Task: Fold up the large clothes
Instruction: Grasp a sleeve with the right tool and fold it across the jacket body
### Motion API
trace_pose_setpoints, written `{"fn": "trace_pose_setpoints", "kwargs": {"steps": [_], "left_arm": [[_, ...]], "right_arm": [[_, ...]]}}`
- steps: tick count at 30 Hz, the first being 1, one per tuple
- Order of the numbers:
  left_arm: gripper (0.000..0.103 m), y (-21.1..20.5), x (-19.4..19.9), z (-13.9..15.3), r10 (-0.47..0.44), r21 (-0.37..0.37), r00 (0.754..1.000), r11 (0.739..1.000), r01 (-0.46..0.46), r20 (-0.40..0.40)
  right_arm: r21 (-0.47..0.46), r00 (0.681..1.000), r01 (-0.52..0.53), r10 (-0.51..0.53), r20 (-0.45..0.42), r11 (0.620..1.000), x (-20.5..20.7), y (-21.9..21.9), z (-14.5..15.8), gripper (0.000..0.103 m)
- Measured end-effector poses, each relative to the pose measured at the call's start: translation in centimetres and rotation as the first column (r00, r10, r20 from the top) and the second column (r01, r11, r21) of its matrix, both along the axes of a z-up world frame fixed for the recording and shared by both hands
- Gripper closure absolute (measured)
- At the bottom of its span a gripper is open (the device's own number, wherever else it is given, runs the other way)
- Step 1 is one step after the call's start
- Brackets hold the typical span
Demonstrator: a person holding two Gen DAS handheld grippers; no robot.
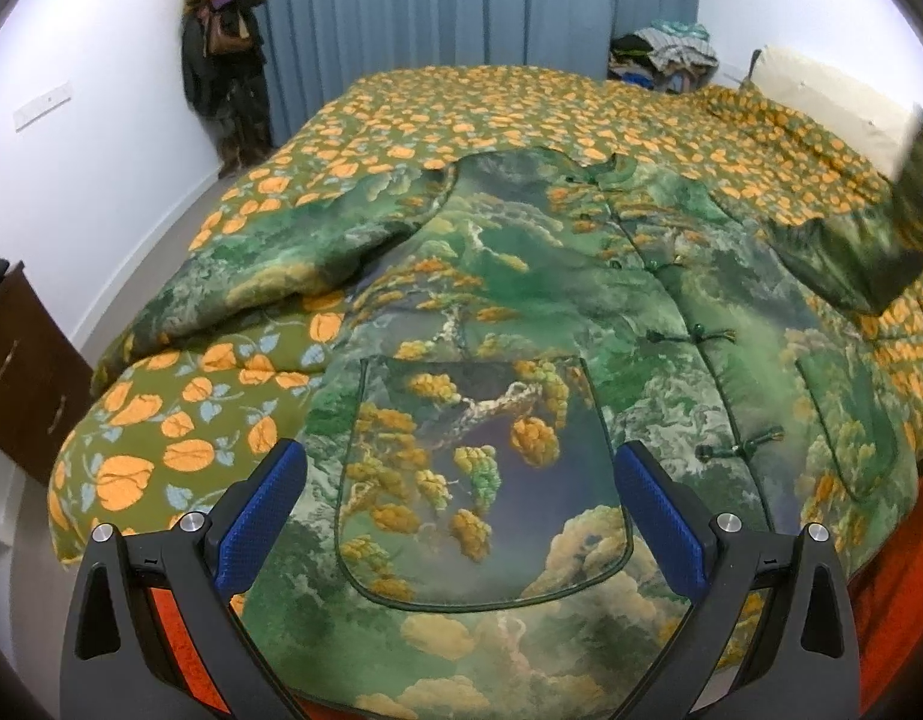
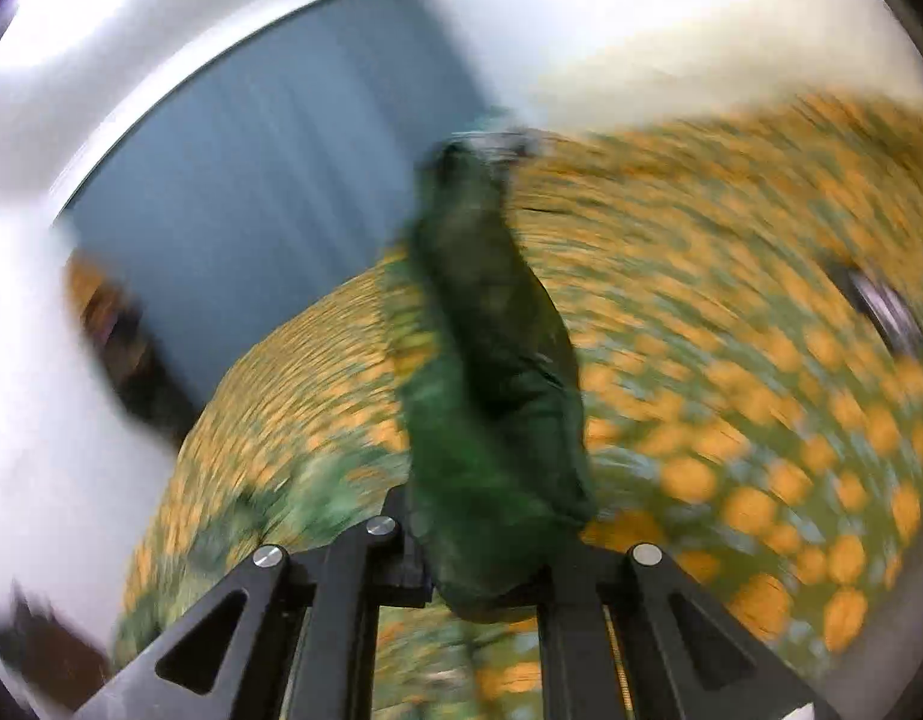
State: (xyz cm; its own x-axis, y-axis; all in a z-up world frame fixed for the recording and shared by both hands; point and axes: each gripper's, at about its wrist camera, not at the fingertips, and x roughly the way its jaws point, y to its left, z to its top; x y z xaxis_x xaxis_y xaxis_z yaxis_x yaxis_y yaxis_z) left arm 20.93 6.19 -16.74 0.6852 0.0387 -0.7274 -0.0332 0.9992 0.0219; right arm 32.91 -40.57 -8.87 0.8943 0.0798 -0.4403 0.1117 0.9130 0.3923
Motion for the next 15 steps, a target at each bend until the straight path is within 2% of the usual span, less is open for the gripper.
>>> {"fn": "trace_pose_setpoints", "kwargs": {"steps": [3,6,12,15], "left_arm": [[0.001,0.6,-0.4,0.3,0.012,-0.005,1.000,1.000,-0.012,0.012],[0.001,1.4,-0.6,0.2,0.030,-0.019,1.000,0.999,-0.030,0.008],[0.001,2.0,-0.6,-0.4,0.045,-0.032,0.999,0.998,-0.045,-0.016],[0.001,1.7,-0.3,-0.4,0.029,-0.039,0.999,0.999,-0.030,-0.027]], "right_arm": [[-0.125,0.991,-0.136,0.136,-0.012,0.983,1.0,7.6,0.0,0.093],[-0.177,0.972,-0.235,0.230,-0.048,0.956,1.3,13.2,-1.7,0.093],[-0.292,0.947,-0.320,0.293,-0.132,0.901,0.9,19.8,-6.4,0.094],[-0.305,0.937,-0.342,0.301,-0.175,0.889,0.3,21.5,-8.4,0.093]]}}
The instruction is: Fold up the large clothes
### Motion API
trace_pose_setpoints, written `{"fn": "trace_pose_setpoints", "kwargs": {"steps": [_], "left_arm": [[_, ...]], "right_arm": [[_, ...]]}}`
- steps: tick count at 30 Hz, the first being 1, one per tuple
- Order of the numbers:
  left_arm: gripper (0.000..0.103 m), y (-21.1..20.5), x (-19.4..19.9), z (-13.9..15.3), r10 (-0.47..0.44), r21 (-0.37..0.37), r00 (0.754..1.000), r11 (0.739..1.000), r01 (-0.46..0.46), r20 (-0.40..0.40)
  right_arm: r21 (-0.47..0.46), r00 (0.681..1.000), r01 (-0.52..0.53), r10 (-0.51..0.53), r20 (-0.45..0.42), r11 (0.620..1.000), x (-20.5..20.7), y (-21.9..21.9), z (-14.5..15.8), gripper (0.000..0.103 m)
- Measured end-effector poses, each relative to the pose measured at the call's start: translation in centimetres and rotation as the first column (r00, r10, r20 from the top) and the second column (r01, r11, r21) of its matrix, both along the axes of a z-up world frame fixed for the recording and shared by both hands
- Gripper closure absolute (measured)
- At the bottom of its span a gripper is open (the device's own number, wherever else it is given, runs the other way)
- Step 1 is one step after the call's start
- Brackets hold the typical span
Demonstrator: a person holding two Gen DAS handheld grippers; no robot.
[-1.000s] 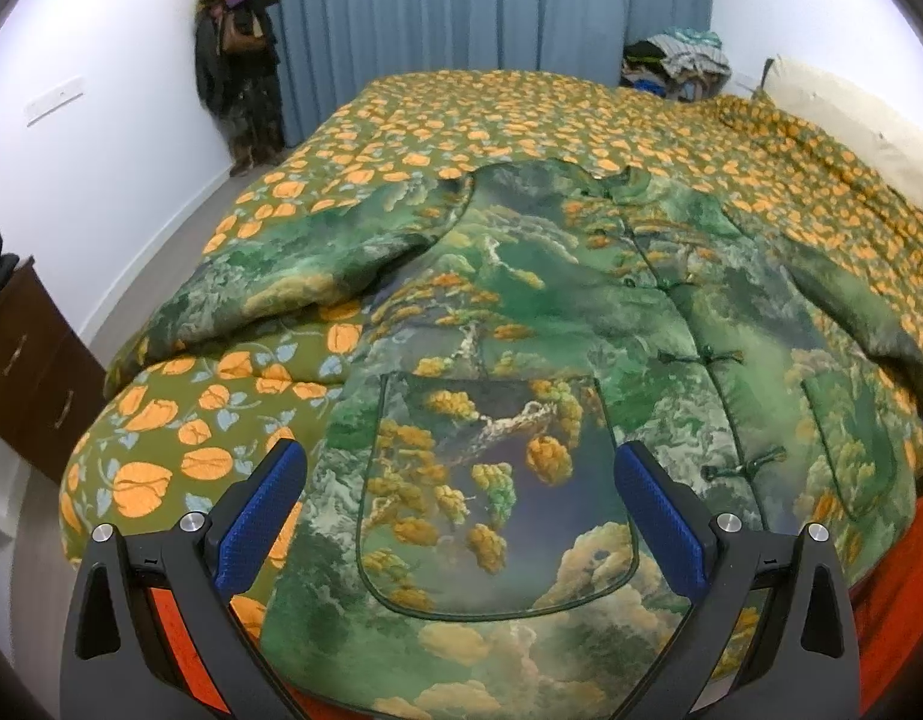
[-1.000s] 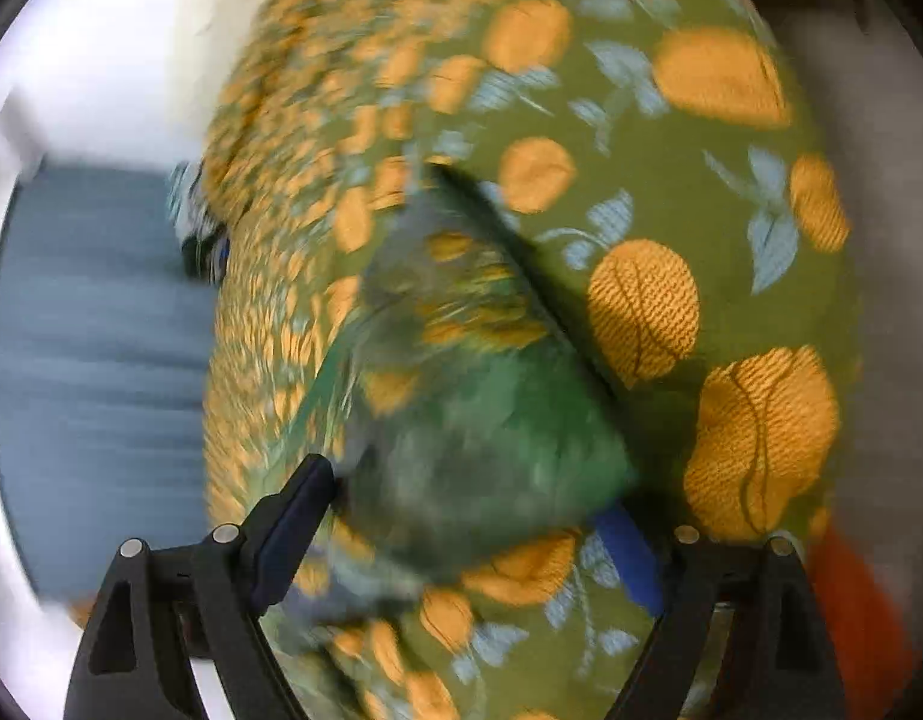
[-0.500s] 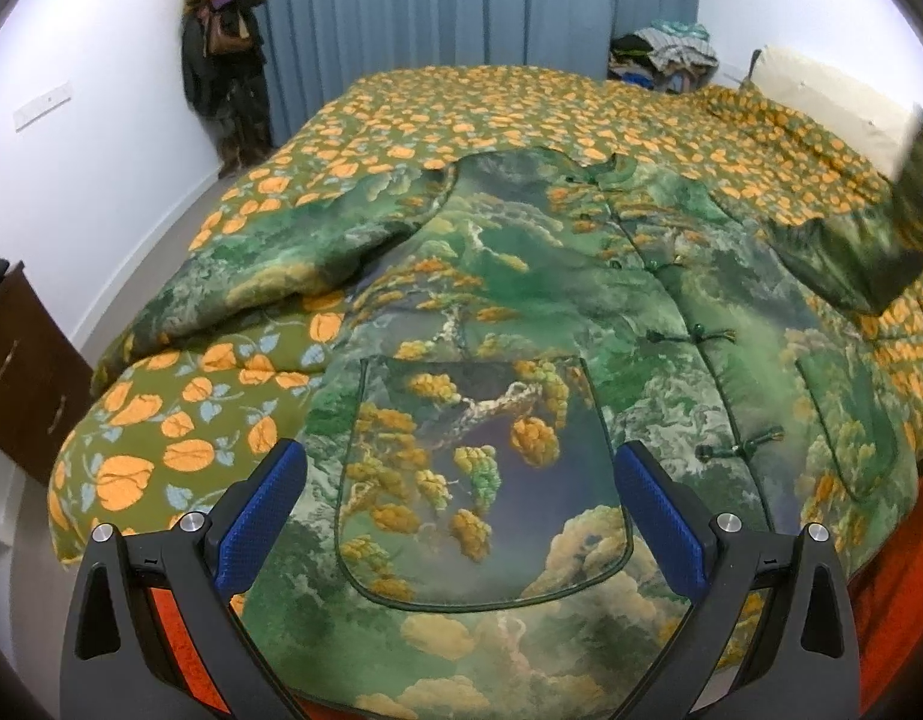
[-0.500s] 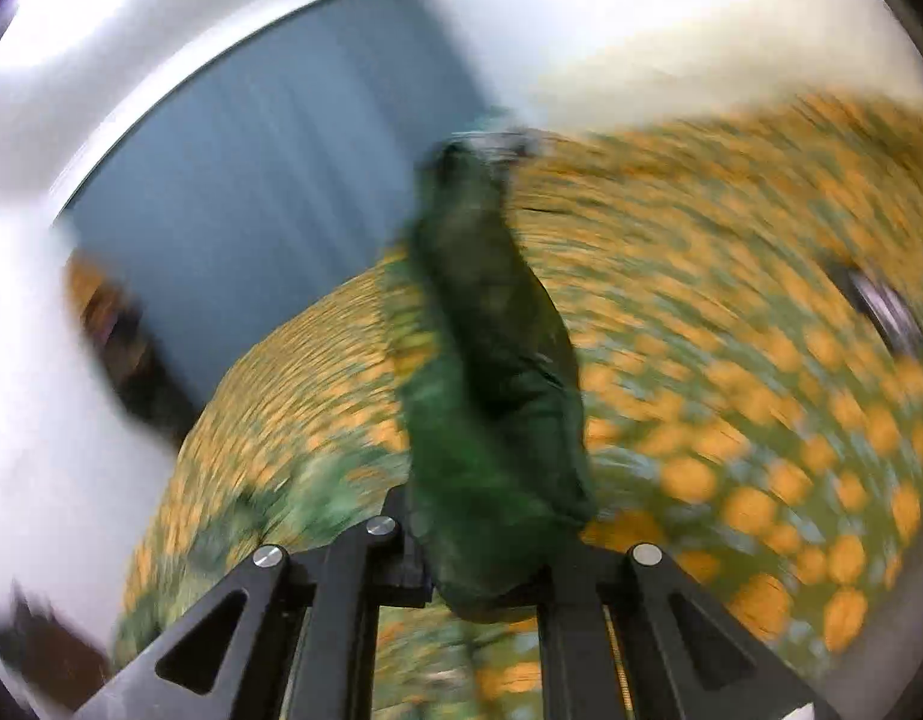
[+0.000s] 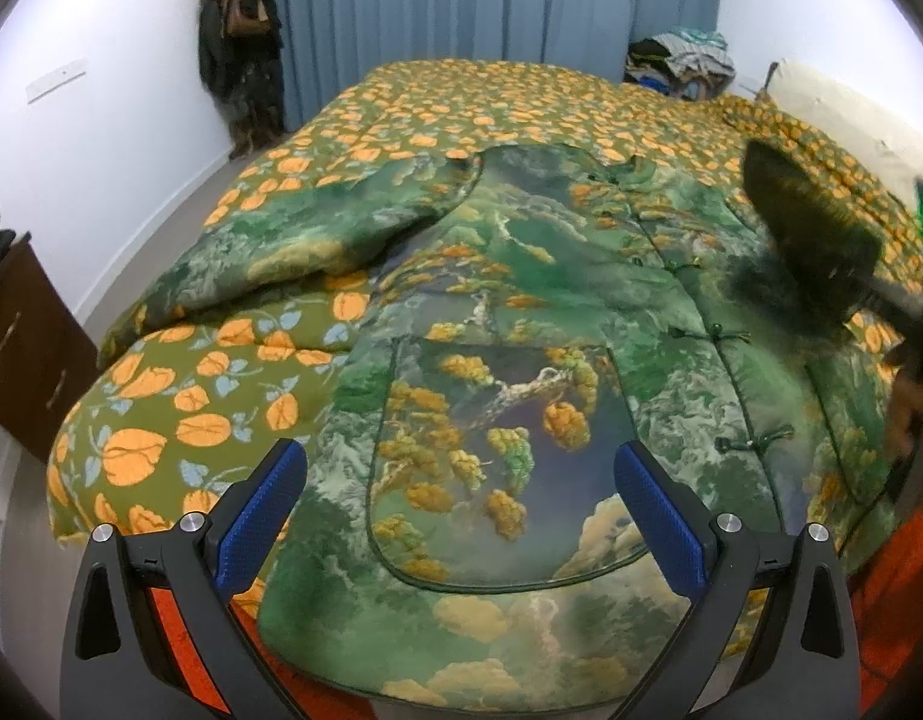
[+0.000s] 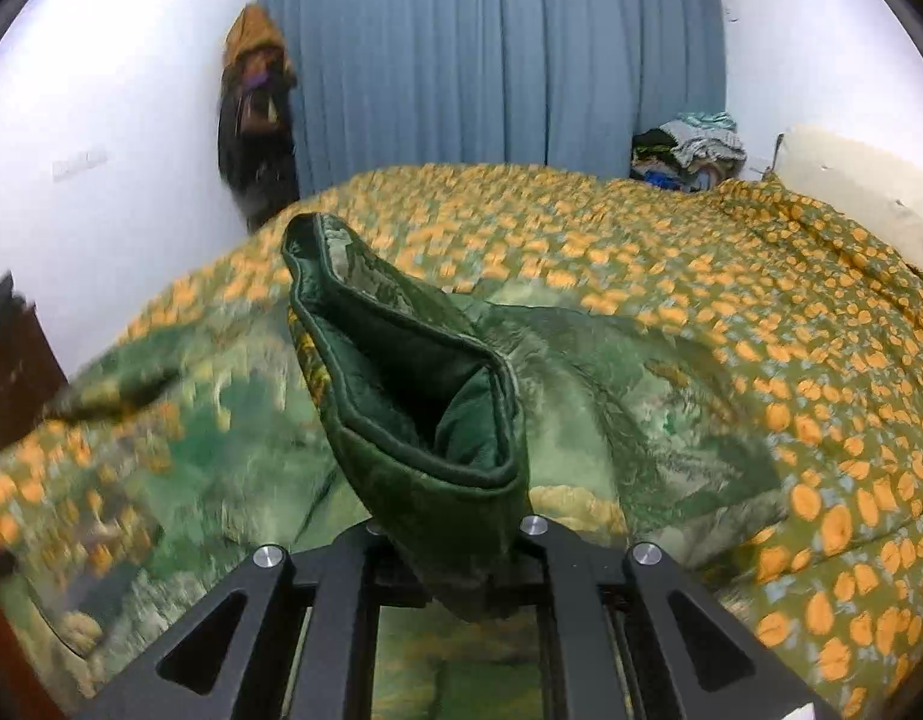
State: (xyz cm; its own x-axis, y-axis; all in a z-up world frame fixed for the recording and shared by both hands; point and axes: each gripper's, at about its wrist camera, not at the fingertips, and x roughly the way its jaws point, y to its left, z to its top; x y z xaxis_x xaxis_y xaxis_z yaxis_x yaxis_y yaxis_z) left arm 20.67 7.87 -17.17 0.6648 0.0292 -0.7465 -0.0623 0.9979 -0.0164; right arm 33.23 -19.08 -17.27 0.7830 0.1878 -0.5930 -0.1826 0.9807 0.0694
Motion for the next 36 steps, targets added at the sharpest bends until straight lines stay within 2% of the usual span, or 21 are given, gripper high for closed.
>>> {"fn": "trace_pose_setpoints", "kwargs": {"steps": [3,5,6,7,9,10,13,15,16,18,20,23,24,25,27,33,36], "left_arm": [[0.001,-0.6,0.7,0.7,-0.051,-0.019,0.999,0.999,0.051,-0.005],[0.001,-1.1,1.5,1.4,-0.099,-0.046,0.995,0.994,0.099,-0.006],[0.001,-1.4,2.1,1.8,-0.132,-0.070,0.991,0.989,0.131,-0.009],[0.001,-1.6,2.7,2.1,-0.161,-0.096,0.987,0.983,0.159,-0.017],[0.001,-2.4,4.5,2.3,-0.240,-0.180,0.970,0.957,0.227,-0.051],[0.001,-3.0,5.6,2.2,-0.284,-0.240,0.957,0.935,0.261,-0.065],[0.001,-5.8,9.1,1.1,-0.387,-0.398,0.914,0.862,0.313,-0.119],[0.001,-8.9,11.6,-0.3,-0.480,-0.493,0.866,0.792,0.361,-0.137],[0.001,-10.1,12.4,-1.0,-0.497,-0.508,0.856,0.779,0.368,-0.143],[0.003,-13.0,14.7,-2.8,-0.500,-0.518,0.849,0.778,0.355,-0.169],[0.012,-15.0,16.2,-4.4,-0.491,-0.523,0.847,0.786,0.329,-0.206],[0.033,-16.9,17.2,-5.5,-0.441,-0.434,0.862,0.847,0.308,-0.249],[0.047,-17.2,17.2,-5.5,-0.423,-0.387,0.867,0.869,0.308,-0.261],[0.071,-17.3,17.1,-5.4,-0.408,-0.350,0.873,0.885,0.307,-0.266],[0.090,-17.2,16.6,-4.6,-0.394,-0.308,0.882,0.899,0.310,-0.261],[0.096,-17.0,15.4,-0.9,-0.406,-0.252,0.897,0.899,0.358,-0.174],[0.097,-16.7,16.6,0.9,-0.411,-0.239,0.904,0.895,0.376,-0.117]], "right_arm": [[0.013,0.999,-0.003,0.003,-0.034,1.000,-0.2,0.4,-1.8,0.087],[0.057,0.996,-0.033,0.037,-0.075,0.998,0.1,-0.2,-3.1,0.064],[0.087,0.992,-0.051,0.061,-0.108,0.995,0.0,-0.3,-3.7,0.041],[0.105,0.990,-0.061,0.073,-0.122,0.993,-0.3,-0.4,-3.8,0.030],[0.147,0.983,-0.092,0.113,-0.143,0.985,-1.5,-1.0,-3.8,0.030],[0.154,0.981,-0.096,0.119,-0.150,0.983,-2.1,-1.2,-3.6,0.030],[0.189,0.977,-0.087,0.121,-0.175,0.978,-3.6,-2.4,-3.0,0.030],[0.207,0.977,-0.069,0.108,-0.184,0.976,-5.3,-3.4,-2.4,0.030],[0.213,0.977,-0.064,0.104,-0.184,0.975,-6.3,-3.8,-2.1,0.030],[0.220,0.979,-0.064,0.103,-0.173,0.974,-7.6,-4.5,-1.8,0.030],[0.211,0.981,-0.068,0.104,-0.164,0.975,-8.4,-4.7,-1.8,0.030],[0.187,0.982,-0.087,0.115,-0.147,0.979,-9.4,-4.6,-2.0,0.030],[0.182,0.982,-0.094,0.122,-0.148,0.979,-9.5,-4.5,-2.1,0.030],[0.182,0.981,-0.101,0.129,-0.147,0.978,-9.5,-4.4,-2.2,0.030],[0.184,0.980,-0.111,0.139,-0.144,0.977,-9.5,-4.4,-2.3,0.030],[0.212,0.985,-0.086,0.115,-0.130,0.974,-9.2,-5.8,-2.4,0.030],[0.230,0.990,-0.037,0.066,-0.121,0.973,-8.8,-7.2,-2.2,0.030]]}}
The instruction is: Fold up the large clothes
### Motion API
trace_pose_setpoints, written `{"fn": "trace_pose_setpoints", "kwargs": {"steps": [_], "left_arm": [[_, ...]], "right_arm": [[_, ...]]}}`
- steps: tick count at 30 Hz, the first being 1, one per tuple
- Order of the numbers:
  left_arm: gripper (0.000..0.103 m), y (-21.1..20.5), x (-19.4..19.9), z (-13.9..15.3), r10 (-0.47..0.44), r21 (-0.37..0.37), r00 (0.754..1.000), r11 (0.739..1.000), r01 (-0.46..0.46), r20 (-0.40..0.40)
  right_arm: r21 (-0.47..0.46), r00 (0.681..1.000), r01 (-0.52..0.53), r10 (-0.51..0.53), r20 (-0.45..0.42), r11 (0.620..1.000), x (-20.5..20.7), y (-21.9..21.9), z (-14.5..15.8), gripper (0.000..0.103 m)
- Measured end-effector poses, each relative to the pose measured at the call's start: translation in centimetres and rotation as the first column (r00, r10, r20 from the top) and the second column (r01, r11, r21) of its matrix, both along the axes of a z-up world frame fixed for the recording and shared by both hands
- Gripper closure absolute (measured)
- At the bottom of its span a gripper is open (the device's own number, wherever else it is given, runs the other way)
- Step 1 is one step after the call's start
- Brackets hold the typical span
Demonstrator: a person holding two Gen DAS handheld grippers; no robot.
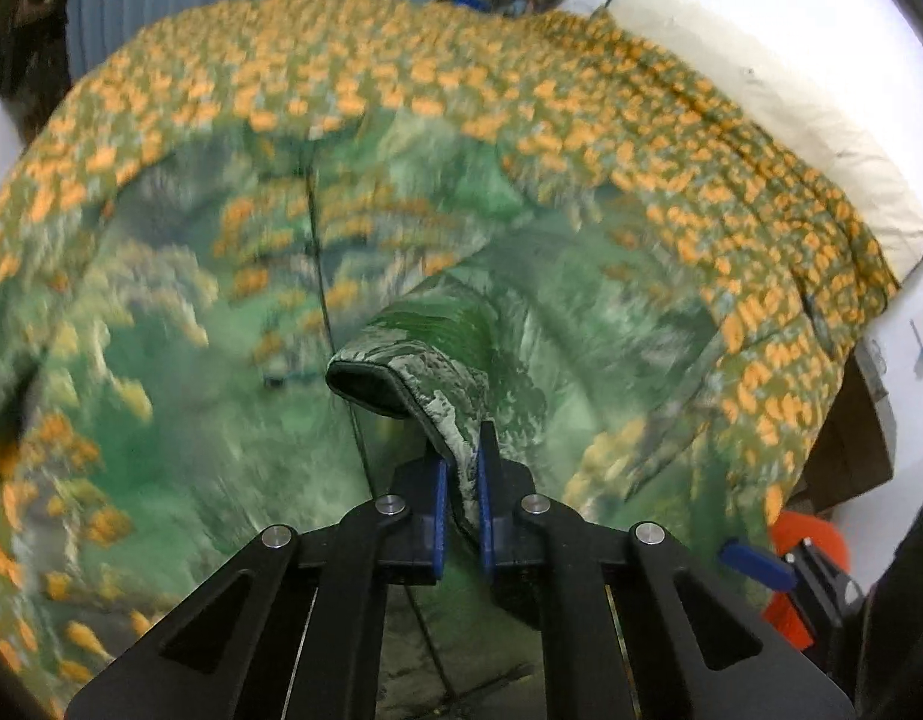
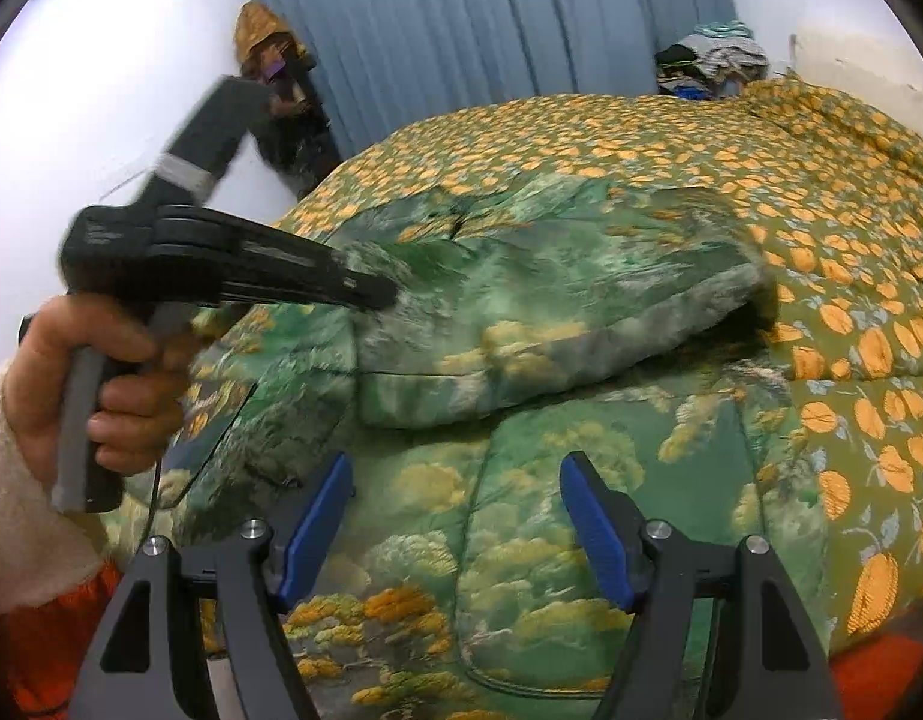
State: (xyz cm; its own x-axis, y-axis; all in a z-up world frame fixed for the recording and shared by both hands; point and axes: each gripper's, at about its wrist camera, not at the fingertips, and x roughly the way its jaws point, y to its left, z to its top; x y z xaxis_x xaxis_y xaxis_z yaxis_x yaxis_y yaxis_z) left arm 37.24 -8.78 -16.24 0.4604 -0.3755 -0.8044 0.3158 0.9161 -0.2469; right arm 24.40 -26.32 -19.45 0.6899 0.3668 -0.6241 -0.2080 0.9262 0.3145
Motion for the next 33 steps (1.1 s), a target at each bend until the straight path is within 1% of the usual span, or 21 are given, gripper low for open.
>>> {"fn": "trace_pose_setpoints", "kwargs": {"steps": [3,5,7,8,11,12,13,14,15,16,18,19,21,23,24,25,28,30,31,32,33], "left_arm": [[0.097,1.5,2.8,1.3,0.025,0.003,0.998,1.000,-0.025,0.050],[0.097,3.1,4.7,1.4,0.062,0.000,0.996,0.998,-0.062,0.060],[0.097,4.6,6.6,0.7,0.095,0.006,0.994,0.995,-0.096,0.058],[0.097,5.3,7.6,0.1,0.116,0.018,0.992,0.993,-0.117,0.055],[0.097,6.8,10.0,-2.6,0.163,0.041,0.986,0.986,-0.164,0.026],[0.097,7.1,10.6,-3.4,0.174,0.042,0.985,0.984,-0.175,0.012],[0.097,7.3,10.9,-4.1,0.182,0.042,0.983,0.982,-0.182,0.002],[0.097,7.5,11.2,-4.8,0.188,0.043,0.982,0.981,-0.188,-0.004],[0.097,7.7,11.4,-5.1,0.191,0.045,0.981,0.981,-0.191,-0.006],[0.097,7.7,11.4,-5.6,0.195,0.048,0.981,0.980,-0.194,-0.008],[0.096,7.7,11.3,-6.5,0.194,0.060,0.981,0.979,-0.193,-0.011],[0.096,7.7,11.2,-7.0,0.192,0.070,0.981,0.979,-0.191,-0.013],[0.095,7.5,11.2,-8.0,0.188,0.087,0.982,0.979,-0.186,-0.016],[0.093,7.6,11.2,-8.7,0.185,0.084,0.983,0.980,-0.183,-0.018],[0.093,7.6,11.2,-9.0,0.185,0.082,0.983,0.980,-0.183,-0.018],[0.092,7.7,11.1,-9.2,0.185,0.080,0.983,0.980,-0.183,-0.017],[0.091,7.8,11.2,-9.9,0.186,0.071,0.983,0.980,-0.184,-0.012],[0.091,7.8,11.0,-10.0,0.185,0.072,0.983,0.980,-0.184,-0.002],[0.091,7.7,10.9,-10.0,0.184,0.074,0.983,0.980,-0.184,0.002],[0.091,7.7,10.9,-10.0,0.184,0.074,0.983,0.980,-0.184,0.005],[0.091,7.8,10.9,-10.0,0.184,0.073,0.983,0.980,-0.184,0.007]], "right_arm": [[0.013,0.999,0.045,-0.046,0.005,0.999,0.5,-1.5,0.4,0.030],[0.010,0.998,0.068,-0.068,0.017,0.998,1.2,-2.5,1.1,0.030],[-0.007,0.995,0.093,-0.093,0.037,0.996,3.0,-4.0,2.1,0.030],[-0.017,0.993,0.107,-0.106,0.042,0.994,4.0,-4.7,2.5,0.030],[-0.079,0.989,0.140,-0.136,0.054,0.987,8.6,-6.9,3.6,0.030],[-0.104,0.990,0.143,-0.140,0.037,0.984,10.8,-7.5,3.7,0.033],[-0.108,0.991,0.135,-0.135,0.013,0.985,12.7,-8.1,3.6,0.043],[-0.106,0.992,0.126,-0.128,-0.013,0.986,14.4,-8.5,3.4,0.049],[-0.101,0.992,0.115,-0.120,-0.040,0.988,16.2,-8.8,3.1,0.057],[-0.091,0.992,0.109,-0.114,-0.057,0.990,17.6,-9.1,2.7,0.060],[-0.102,0.990,0.097,-0.106,-0.089,0.990,21.0,-9.0,1.3,0.060],[-0.113,0.991,0.087,-0.098,-0.092,0.990,21.8,-8.8,0.6,0.060],[-0.147,0.987,0.042,-0.064,-0.149,0.988,23.9,-8.1,-2.1,0.060],[-0.162,0.973,0.009,-0.047,-0.228,0.987,24.8,-7.7,-5.3,0.060],[-0.160,0.968,-0.001,-0.039,-0.246,0.987,25.0,-7.7,-6.3,0.061],[-0.154,0.968,-0.006,-0.033,-0.247,0.988,25.1,-7.7,-7.0,0.061],[-0.158,0.962,-0.026,-0.018,-0.271,0.987,25.6,-7.7,-6.9,0.061],[-0.186,0.952,-0.071,0.011,-0.306,0.980,26.4,-7.4,-6.4,0.061],[-0.194,0.942,-0.091,0.022,-0.334,0.977,27.0,-7.3,-5.8,0.061],[-0.196,0.940,-0.094,0.022,-0.342,0.976,27.4,-7.4,-5.1,0.061],[-0.195,0.945,-0.084,0.016,-0.325,0.977,27.7,-7.4,-4.0,0.061]]}}
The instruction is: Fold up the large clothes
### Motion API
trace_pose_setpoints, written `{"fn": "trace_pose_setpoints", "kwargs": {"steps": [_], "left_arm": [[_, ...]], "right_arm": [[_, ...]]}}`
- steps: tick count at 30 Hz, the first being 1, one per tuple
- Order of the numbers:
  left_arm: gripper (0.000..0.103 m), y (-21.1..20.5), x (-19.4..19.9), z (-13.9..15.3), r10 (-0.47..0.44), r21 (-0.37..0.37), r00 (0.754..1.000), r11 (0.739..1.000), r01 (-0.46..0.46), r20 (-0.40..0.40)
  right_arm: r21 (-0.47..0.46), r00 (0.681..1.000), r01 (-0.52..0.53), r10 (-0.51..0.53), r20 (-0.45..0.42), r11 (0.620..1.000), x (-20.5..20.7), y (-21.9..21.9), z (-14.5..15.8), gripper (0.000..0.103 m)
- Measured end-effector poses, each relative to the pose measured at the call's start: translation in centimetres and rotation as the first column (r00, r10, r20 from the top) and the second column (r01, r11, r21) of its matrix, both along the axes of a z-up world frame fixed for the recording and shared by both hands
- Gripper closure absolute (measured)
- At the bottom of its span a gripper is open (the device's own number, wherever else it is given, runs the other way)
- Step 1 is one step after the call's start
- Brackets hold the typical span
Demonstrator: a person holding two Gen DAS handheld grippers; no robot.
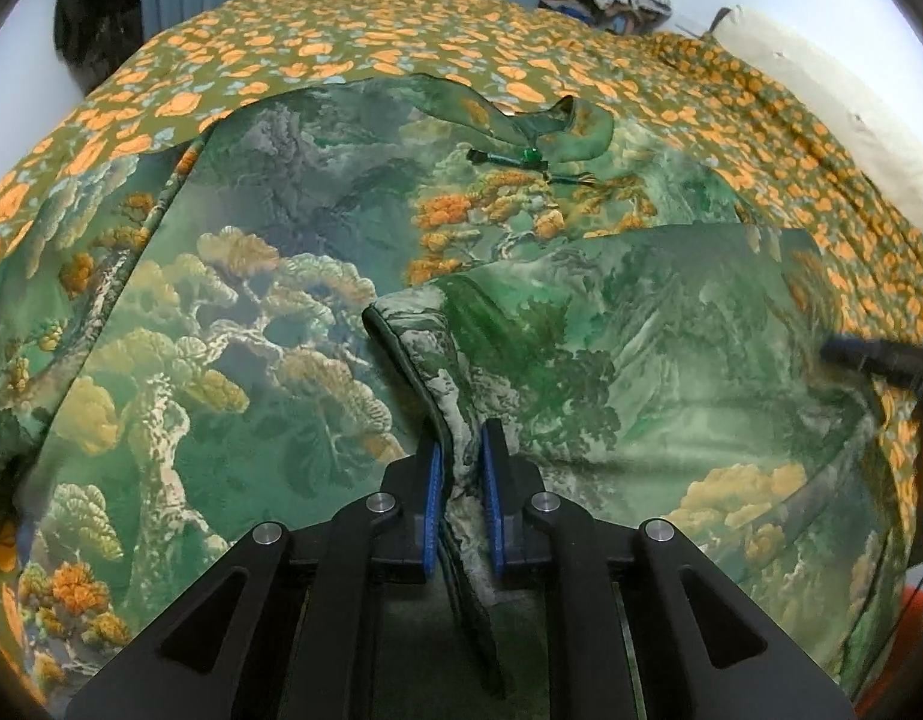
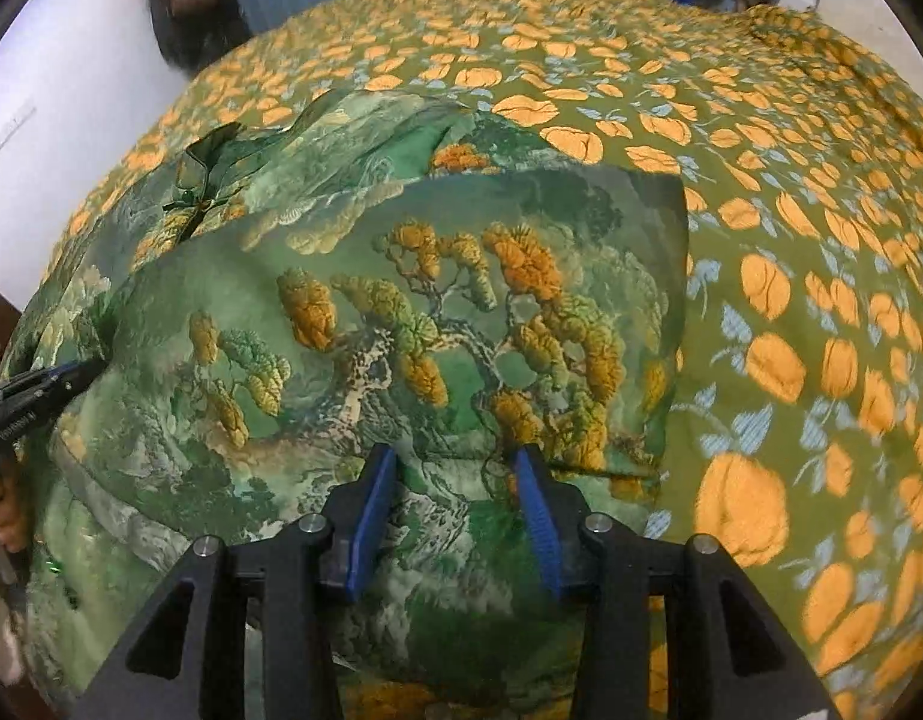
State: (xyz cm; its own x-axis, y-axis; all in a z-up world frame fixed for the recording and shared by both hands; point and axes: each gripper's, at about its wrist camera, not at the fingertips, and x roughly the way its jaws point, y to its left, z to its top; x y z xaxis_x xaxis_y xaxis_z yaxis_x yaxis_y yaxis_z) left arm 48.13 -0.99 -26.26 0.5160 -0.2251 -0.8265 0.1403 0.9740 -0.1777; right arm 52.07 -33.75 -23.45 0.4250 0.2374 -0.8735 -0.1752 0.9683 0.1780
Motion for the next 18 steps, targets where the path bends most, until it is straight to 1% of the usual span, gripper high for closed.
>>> {"fn": "trace_pose_setpoints", "kwargs": {"steps": [3,5,7,8,9,10,11,13,15,18], "left_arm": [[0.091,0.1,-0.1,-0.2,0.003,-0.006,1.000,1.000,-0.003,0.002],[0.091,0.1,-0.3,-0.3,0.006,-0.003,1.000,1.000,-0.006,0.007],[0.091,0.1,-0.5,-0.3,0.006,0.003,1.000,1.000,-0.006,0.012],[0.091,0.0,-0.5,-0.4,0.005,0.004,1.000,1.000,-0.005,0.013],[0.091,0.0,-0.5,-0.4,0.005,0.005,1.000,1.000,-0.005,0.012],[0.090,0.0,-0.6,-0.4,0.006,0.004,1.000,1.000,-0.006,0.011],[0.090,0.0,-0.6,-0.4,0.006,0.004,1.000,1.000,-0.006,0.010],[0.090,0.0,-0.5,-0.5,0.007,0.004,1.000,1.000,-0.007,0.008],[0.090,0.0,-0.5,-0.5,0.008,0.006,1.000,1.000,-0.008,0.008],[0.090,0.0,-0.6,-0.4,0.010,0.007,1.000,1.000,-0.010,0.013]], "right_arm": [[0.029,0.994,0.053,-0.056,0.093,0.998,1.4,-0.4,2.8,0.061],[0.052,0.989,0.089,-0.094,0.112,0.995,3.1,-0.2,3.0,0.061],[0.045,0.990,0.103,-0.107,0.095,0.994,4.7,0.4,1.5,0.061],[0.023,0.991,0.107,-0.108,0.076,0.994,5.3,0.7,0.6,0.061],[0.004,0.993,0.108,-0.108,0.039,0.994,6.0,1.1,-1.0,0.061],[0.001,0.994,0.108,-0.108,0.014,0.994,6.2,1.3,-2.1,0.061],[0.001,0.994,0.112,-0.112,0.003,0.994,6.3,1.5,-2.8,0.061],[-0.004,0.992,0.122,-0.122,0.029,0.993,5.8,1.7,-2.9,0.061],[-0.016,0.993,0.114,-0.113,0.038,0.993,4.9,1.7,-2.0,0.061],[-0.013,0.994,0.068,-0.067,0.082,0.998,1.6,2.0,0.3,0.061]]}}
